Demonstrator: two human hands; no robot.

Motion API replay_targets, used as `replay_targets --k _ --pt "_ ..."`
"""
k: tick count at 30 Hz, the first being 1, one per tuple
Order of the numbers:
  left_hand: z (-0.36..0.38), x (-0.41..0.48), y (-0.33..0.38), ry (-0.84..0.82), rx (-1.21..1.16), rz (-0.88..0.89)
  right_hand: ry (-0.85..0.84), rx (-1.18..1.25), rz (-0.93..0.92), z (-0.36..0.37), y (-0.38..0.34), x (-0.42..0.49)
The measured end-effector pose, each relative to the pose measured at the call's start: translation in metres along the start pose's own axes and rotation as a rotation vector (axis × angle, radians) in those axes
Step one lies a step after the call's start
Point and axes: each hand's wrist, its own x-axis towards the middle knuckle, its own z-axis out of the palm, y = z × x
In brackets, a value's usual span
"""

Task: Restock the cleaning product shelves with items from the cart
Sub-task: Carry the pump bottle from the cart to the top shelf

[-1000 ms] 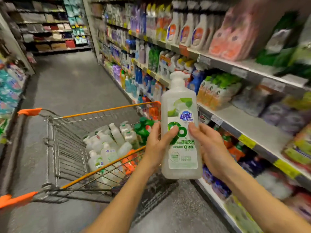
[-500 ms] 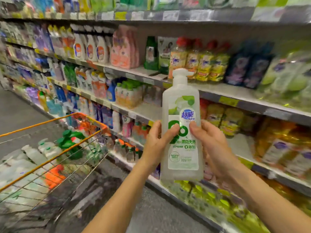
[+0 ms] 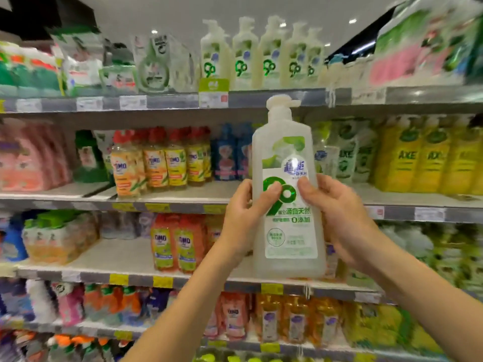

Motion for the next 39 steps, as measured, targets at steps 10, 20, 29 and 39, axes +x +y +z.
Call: replay_targets --k 10,20,29,39 --pt "0.025 0.197 0.037 -0.085 0.172 0.206 0.026 -0.097 -0.203 -0.056 -0.06 0.167" --pt "0.037 0.384 0.132 -0.261 0.708 0.453 0.076 -0.152 -0.451 -0.082 -0.152 0.343" --pt "0.025 0.47 0.109 -0.362 0.901 0.239 -0.042 -0.409 -0.317 -0.123 -0.133 0.42" --pt "0.017 0.477 0.088 -0.413 1.427 0.238 -0.287 -0.677 -0.145 -0.149 -0.145 0.441"
